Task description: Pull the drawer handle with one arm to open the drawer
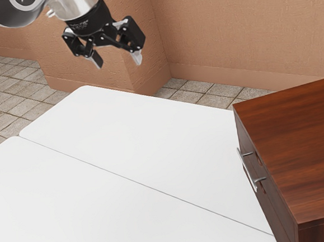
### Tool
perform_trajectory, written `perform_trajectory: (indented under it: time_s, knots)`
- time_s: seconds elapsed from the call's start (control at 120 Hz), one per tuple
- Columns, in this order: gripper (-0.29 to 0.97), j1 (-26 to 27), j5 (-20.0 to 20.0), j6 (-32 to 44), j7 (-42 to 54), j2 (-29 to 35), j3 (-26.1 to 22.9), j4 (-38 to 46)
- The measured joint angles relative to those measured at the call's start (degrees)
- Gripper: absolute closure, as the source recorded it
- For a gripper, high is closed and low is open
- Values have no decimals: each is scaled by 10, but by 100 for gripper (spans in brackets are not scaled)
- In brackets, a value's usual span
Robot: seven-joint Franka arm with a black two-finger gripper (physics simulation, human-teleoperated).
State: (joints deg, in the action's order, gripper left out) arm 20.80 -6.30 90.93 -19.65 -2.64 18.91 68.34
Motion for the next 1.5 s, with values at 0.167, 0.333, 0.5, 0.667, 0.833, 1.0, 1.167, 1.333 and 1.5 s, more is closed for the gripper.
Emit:
perform_trajectory:
  time_s: [0.167, 0.333, 0.5, 0.667, 0.833, 1.0, 1.167, 1.333, 1.5]
  knots:
    - [0, 7, 3, 6, -13, 3, 5, 2]
    - [0, -91, 9, -54, -23, 17, -107, 9]
    - [0, -139, 34, -102, -35, 114, -229, 157]
    - [0, -144, 67, -58, -54, 142, -308, 269]
    - [0, -149, 115, -13, -86, 127, -313, 287]
    - [0, -164, 183, 58, -110, 132, -313, 337]
    - [10, -168, 234, 119, -127, 123, -308, 341]
    - [18, -171, 249, 141, -140, 108, -300, 342]
    - [24, -169, 256, 161, -150, 92, -301, 343]
